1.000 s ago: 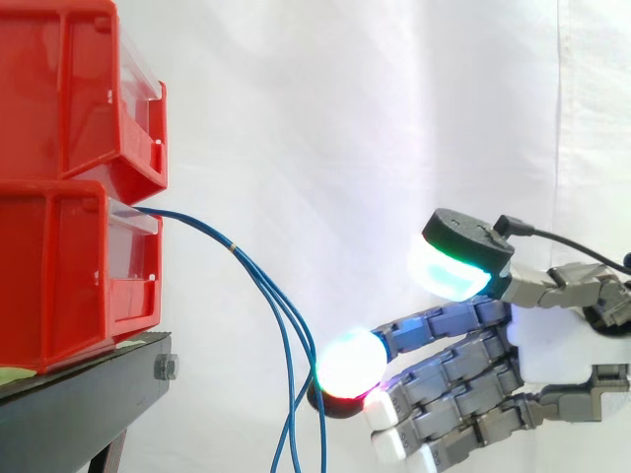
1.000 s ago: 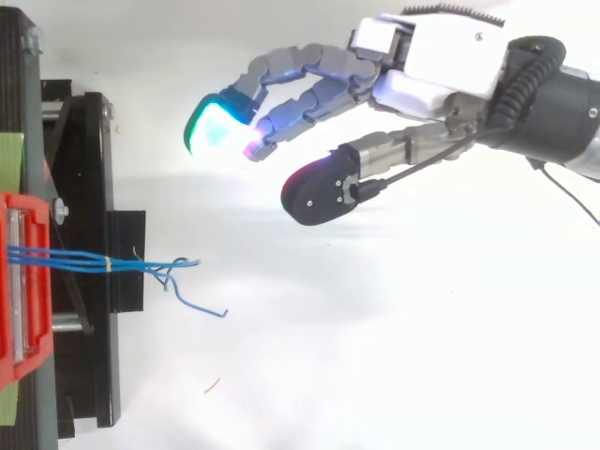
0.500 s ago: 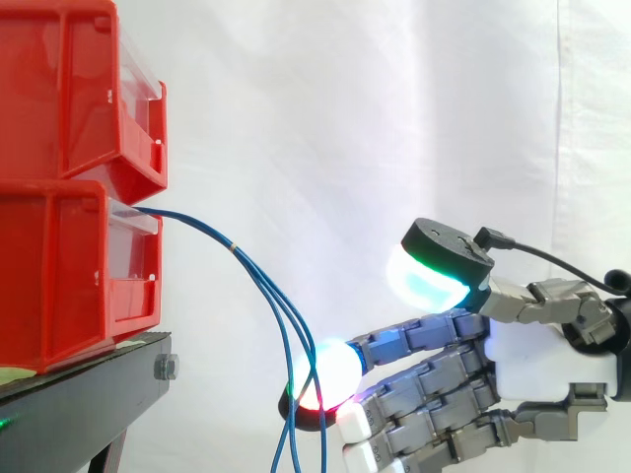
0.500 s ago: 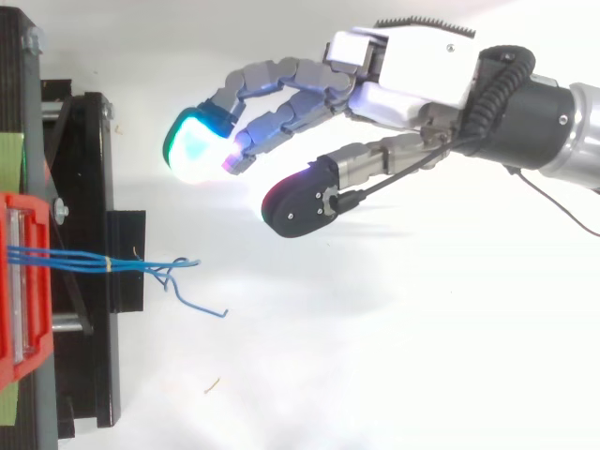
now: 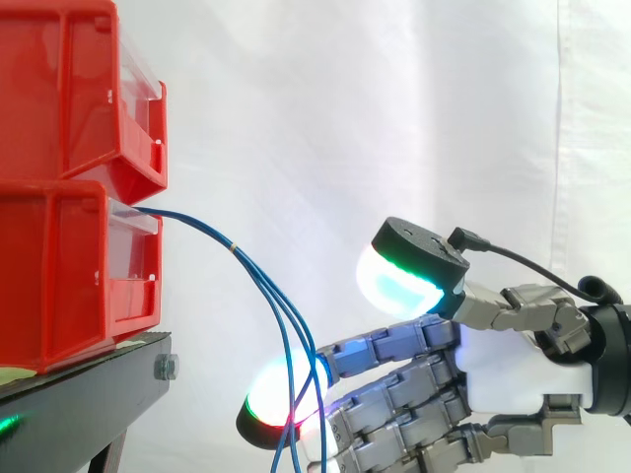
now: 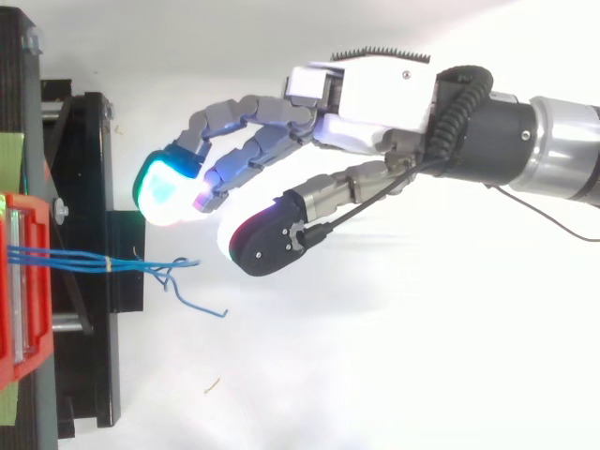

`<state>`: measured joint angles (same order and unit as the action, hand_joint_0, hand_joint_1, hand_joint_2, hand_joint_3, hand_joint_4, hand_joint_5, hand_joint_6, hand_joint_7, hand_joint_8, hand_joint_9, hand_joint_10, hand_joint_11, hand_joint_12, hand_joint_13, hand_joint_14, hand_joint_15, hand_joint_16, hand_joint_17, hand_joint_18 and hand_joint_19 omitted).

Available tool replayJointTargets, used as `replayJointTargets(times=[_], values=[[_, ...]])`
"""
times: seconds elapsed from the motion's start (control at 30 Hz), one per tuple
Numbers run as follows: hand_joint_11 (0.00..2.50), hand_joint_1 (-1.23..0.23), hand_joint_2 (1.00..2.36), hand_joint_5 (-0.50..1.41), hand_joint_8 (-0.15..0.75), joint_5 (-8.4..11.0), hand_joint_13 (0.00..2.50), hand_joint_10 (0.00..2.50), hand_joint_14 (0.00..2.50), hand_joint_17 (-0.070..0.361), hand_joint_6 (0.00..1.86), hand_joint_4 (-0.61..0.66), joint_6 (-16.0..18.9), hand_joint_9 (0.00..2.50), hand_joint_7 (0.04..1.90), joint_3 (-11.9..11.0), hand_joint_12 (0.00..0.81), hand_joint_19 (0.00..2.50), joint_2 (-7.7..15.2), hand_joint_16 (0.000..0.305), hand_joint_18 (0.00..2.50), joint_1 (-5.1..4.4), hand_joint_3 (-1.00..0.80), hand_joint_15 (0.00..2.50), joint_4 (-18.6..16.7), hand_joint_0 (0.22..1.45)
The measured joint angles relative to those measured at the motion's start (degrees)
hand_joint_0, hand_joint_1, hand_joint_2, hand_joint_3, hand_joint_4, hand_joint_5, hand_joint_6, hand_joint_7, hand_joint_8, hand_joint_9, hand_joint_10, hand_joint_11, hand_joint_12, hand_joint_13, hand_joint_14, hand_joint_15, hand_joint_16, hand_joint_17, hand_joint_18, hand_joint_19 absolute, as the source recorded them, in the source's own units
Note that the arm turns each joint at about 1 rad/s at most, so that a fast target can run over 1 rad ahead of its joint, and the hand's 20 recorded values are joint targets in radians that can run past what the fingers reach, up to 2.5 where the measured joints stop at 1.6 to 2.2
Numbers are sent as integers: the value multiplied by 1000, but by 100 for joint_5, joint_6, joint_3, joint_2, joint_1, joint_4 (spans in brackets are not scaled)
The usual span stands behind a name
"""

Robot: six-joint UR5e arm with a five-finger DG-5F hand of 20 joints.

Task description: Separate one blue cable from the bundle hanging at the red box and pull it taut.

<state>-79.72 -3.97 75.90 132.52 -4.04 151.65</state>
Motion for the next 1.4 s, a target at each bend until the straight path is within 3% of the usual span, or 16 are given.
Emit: replayJointTargets(times=[0.3,0.67,0.97,1.4], values=[[387,-661,1000,-176,256,-314,754,10,12,107,502,218,75,738,852,-355,308,336,295,47,609,1,-500,352,108,526],[392,-697,1000,-166,253,-485,764,8,12,104,502,221,185,743,926,-472,308,350,317,46,624,-1,-500,362,-10,541],[399,-718,1000,-162,252,-897,773,11,14,102,502,222,339,752,942,-521,305,358,319,45,635,23,-500,377,-39,555],[415,-719,1002,-156,248,-946,784,11,15,100,502,221,359,765,968,-531,304,373,317,45,647,18,-454,389,-185,576]])
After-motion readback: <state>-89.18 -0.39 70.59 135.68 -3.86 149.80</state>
